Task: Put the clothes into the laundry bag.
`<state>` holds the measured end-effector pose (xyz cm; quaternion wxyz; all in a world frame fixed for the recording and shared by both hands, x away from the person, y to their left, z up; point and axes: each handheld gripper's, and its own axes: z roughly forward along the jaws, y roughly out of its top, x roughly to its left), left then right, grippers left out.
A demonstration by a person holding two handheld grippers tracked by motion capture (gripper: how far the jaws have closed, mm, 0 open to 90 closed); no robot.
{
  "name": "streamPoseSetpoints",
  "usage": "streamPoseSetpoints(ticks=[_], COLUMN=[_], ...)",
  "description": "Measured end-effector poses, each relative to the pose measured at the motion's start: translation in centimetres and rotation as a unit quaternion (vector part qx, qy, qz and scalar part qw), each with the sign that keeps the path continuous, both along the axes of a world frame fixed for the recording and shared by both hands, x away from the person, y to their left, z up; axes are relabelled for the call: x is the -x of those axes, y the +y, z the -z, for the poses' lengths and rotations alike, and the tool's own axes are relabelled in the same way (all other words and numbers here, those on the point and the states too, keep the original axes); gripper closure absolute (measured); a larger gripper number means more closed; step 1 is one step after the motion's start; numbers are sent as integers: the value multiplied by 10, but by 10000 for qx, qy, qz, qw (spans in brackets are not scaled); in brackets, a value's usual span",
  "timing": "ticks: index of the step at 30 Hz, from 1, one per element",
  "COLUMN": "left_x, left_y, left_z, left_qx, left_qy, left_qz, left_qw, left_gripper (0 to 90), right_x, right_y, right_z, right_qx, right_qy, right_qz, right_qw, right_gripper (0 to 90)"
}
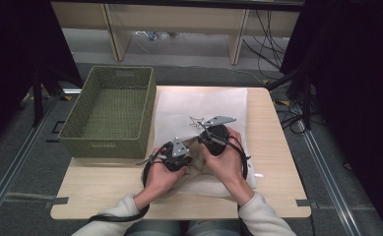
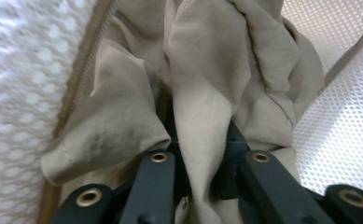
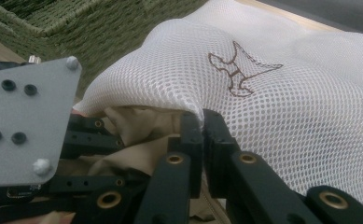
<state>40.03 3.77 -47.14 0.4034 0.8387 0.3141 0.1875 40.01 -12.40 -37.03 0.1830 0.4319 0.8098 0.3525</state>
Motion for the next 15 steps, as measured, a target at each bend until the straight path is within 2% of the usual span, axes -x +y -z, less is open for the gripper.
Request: streamPoseSetpoints(ticks=[3,7,9,12,13,14,15], left_x=[3,10,17,25,27,34,34], left_y=[0,3,6,11,13,18,18], left_z=[-1,-6,-10,-15,-17,-21,-21], left_qx=[77,110,141,111,54,44,44], left_qy=[-26,-16,-98,-134,-156,-173,-173], left_qz=[119,234,239,327,372,410,410], left_qw=[9999,9997,9996,9993,9992,9990,9990], left_gripper=[718,548,489,396,396,351,334], right_x=[-1,0,-1,-1,-1,-2,-2], right_y=[-1,-1,-1,-1,-1,-3,-3], right_z=[0,0,0,0,0,0,0], right_qx=[22,-12,-2,-37,-24,18,18], right_qy=[-30,27,-5,14,17,-75,-75], right_qz=[-37,14,-11,57,62,-22,-22], right_qw=[10000,10000,10000,10000,10000,10000,10000], right_gripper=[885,885,885,885,885,885,885])
